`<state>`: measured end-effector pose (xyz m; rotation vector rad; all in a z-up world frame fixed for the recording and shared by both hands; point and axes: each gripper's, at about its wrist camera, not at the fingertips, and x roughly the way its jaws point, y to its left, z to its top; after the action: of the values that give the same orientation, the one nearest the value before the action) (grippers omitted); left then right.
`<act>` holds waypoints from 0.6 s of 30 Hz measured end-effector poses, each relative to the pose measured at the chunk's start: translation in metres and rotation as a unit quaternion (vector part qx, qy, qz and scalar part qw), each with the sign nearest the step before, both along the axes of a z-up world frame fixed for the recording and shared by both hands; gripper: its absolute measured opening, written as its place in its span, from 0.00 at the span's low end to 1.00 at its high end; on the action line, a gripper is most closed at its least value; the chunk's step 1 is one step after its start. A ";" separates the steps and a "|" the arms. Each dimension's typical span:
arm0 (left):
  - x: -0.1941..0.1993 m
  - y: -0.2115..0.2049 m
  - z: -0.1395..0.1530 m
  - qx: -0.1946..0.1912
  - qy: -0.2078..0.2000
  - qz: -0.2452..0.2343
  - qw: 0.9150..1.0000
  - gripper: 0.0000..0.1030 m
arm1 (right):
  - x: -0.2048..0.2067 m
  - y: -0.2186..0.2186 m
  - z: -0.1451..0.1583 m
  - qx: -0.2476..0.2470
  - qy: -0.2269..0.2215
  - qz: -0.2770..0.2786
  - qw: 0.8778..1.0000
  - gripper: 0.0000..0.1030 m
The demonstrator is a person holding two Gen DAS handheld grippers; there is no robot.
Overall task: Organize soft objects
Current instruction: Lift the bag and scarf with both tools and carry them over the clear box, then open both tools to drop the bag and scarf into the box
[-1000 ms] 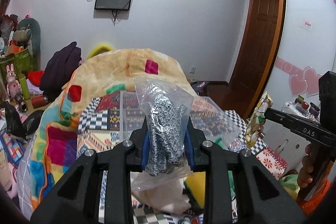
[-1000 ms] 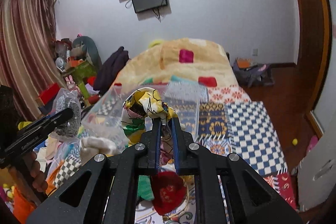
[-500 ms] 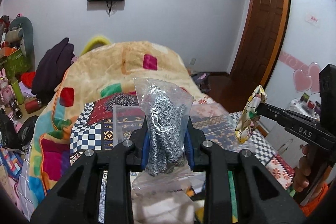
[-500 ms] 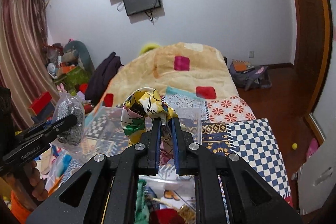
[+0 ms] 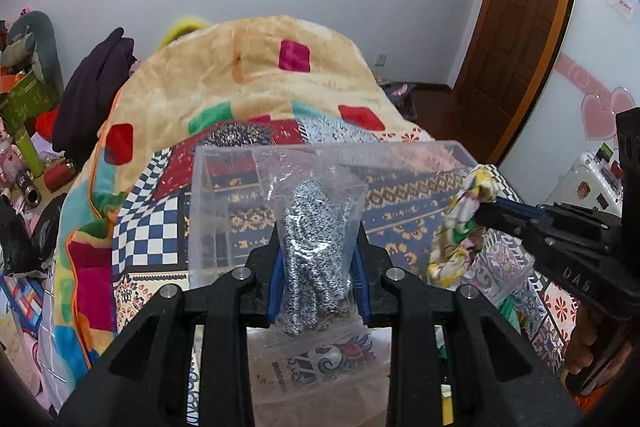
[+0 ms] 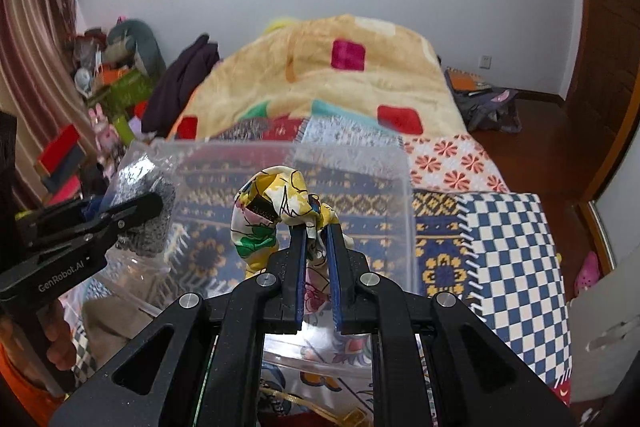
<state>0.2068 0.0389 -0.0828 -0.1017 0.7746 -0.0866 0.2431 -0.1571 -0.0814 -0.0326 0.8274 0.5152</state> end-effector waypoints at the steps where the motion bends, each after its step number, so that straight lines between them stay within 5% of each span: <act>1: 0.000 0.000 -0.001 0.001 0.001 0.001 1.000 0.28 | 0.000 0.001 -0.001 -0.001 0.003 0.004 1.000 0.10; 7: -0.007 -0.002 0.002 0.004 -0.010 0.003 1.000 0.45 | -0.010 0.001 0.003 -0.006 -0.003 0.019 1.000 0.13; 15: -0.035 -0.004 0.031 0.012 -0.058 -0.003 0.998 0.59 | -0.025 -0.007 0.026 0.005 -0.036 0.021 0.999 0.42; 18: -0.052 -0.006 0.045 0.019 -0.084 -0.005 0.996 0.68 | -0.033 -0.011 0.038 0.015 -0.049 0.022 0.998 0.44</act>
<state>0.1545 0.0331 -0.0373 -0.0530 0.6087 -0.0889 0.2104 -0.1682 -0.0435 -0.0485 0.7235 0.5642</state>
